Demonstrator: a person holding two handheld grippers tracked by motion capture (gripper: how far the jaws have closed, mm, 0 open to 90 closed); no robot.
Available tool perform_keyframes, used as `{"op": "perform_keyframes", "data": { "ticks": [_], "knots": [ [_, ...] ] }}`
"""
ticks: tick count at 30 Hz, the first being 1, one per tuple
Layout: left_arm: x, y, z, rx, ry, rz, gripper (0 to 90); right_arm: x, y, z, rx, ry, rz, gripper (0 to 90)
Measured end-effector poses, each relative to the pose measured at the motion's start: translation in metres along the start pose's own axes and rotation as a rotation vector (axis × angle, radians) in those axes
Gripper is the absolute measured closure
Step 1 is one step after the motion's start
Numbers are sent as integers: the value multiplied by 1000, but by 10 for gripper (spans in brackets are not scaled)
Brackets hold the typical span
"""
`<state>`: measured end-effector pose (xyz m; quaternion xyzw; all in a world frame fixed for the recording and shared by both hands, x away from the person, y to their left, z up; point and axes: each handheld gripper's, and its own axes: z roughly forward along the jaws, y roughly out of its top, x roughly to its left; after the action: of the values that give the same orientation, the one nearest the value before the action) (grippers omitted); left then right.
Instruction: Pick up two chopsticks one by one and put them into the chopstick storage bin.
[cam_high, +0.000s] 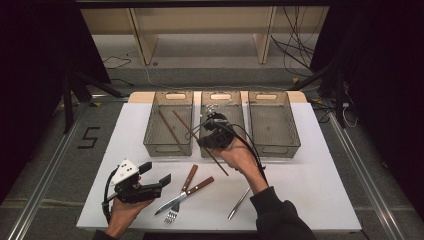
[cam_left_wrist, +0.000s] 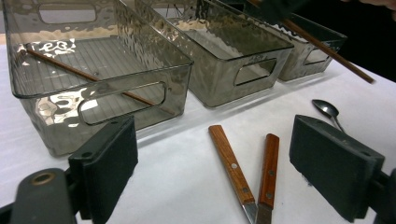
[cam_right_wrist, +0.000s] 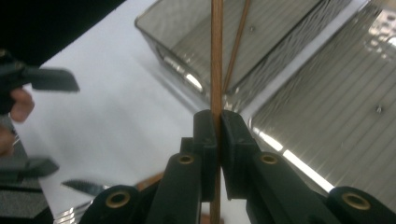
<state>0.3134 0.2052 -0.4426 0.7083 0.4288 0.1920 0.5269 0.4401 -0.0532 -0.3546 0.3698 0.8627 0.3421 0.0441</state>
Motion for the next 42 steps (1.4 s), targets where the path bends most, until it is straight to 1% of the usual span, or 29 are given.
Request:
{"op": "perform_keyframes", "data": {
  "ticks": [8, 14, 17, 20, 26, 30, 34, 39, 42],
  "knots": [
    [0, 0, 0, 3, -2, -3, 149, -3, 32, 9, -16, -3, 14, 860],
    [0, 0, 0, 2, -2, -5, 149, -3, 53, 19, -11, -10, 22, 860],
    [0, 0, 0, 1, -4, -4, 149, -4, 63, 26, -5, -23, 25, 860],
    [1, 0, 0, -2, -4, -8, 149, -7, 72, 34, -4, -25, 41, 860],
    [0, 0, 0, -7, -6, -10, 149, -14, 83, 50, 9, -28, 76, 860],
    [1, 0, 0, -4, -9, -8, 149, -16, 88, 61, 14, -35, 85, 860],
    [1, 0, 0, -6, -9, -8, 149, -17, 95, 69, 21, -48, 93, 859],
    [1, 1, 0, -6, -10, -6, 149, -21, 103, 78, 23, -56, 123, 859],
    [1, 1, 0, -7, -11, -8, 149, -23, 106, 81, 25, -58, 133, 859]
  ]
}}
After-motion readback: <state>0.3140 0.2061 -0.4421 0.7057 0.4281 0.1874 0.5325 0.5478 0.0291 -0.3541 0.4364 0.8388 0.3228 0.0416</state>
